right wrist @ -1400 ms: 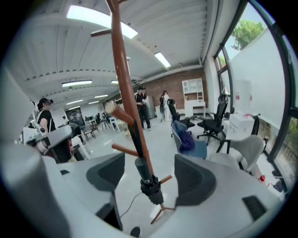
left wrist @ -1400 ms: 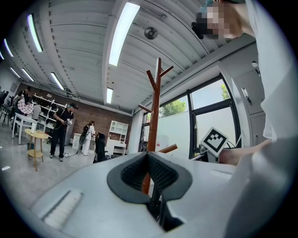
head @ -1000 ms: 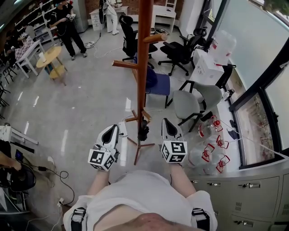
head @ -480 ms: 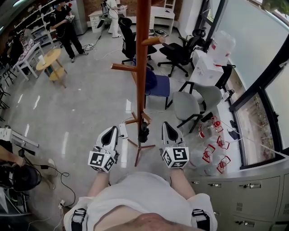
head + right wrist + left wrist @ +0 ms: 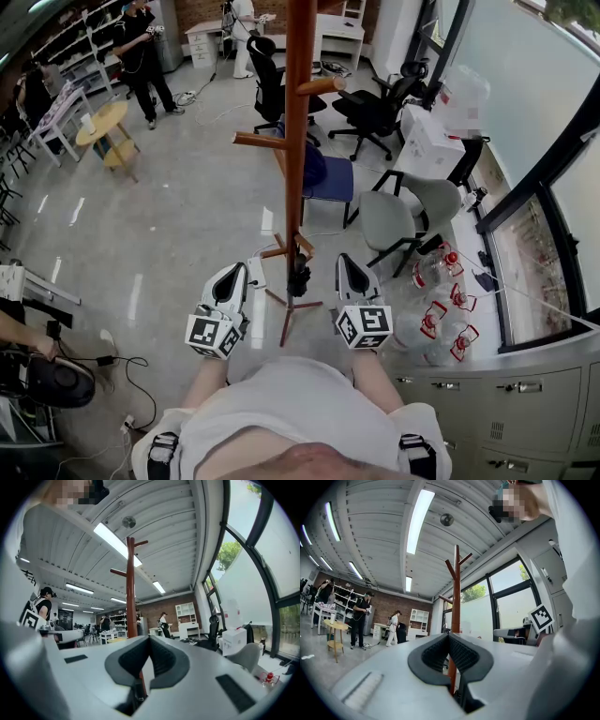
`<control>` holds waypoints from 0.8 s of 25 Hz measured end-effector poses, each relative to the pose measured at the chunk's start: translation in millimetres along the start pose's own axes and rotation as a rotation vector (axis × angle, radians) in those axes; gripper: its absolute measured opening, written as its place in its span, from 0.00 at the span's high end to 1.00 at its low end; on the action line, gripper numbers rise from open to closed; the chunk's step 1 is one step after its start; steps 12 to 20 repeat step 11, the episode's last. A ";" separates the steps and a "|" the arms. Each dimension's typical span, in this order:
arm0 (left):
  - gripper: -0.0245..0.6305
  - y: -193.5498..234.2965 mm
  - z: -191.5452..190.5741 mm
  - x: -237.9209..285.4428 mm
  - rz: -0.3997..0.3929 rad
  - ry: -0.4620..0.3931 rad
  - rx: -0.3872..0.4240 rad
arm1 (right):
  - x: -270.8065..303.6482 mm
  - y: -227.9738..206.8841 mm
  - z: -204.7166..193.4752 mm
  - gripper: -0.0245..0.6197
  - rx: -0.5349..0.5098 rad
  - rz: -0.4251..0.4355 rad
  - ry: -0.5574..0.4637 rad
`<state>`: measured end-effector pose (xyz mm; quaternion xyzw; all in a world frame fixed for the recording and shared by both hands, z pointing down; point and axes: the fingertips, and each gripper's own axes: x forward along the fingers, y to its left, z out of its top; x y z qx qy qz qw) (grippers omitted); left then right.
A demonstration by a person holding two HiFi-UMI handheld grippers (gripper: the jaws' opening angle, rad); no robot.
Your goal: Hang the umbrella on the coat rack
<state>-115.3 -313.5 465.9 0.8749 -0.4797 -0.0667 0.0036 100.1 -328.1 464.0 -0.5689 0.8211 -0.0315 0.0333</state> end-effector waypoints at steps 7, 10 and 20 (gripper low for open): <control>0.95 -2.5 0.1 1.3 -0.003 -0.001 0.001 | 0.4 2.4 -1.8 0.95 0.005 0.011 0.006; 0.95 -0.9 0.0 1.6 0.003 -0.002 -0.006 | 1.4 4.1 -2.6 0.95 0.006 0.017 0.005; 0.95 -0.4 0.1 1.8 0.005 -0.002 -0.008 | 1.7 4.8 -2.9 0.95 0.007 0.018 0.006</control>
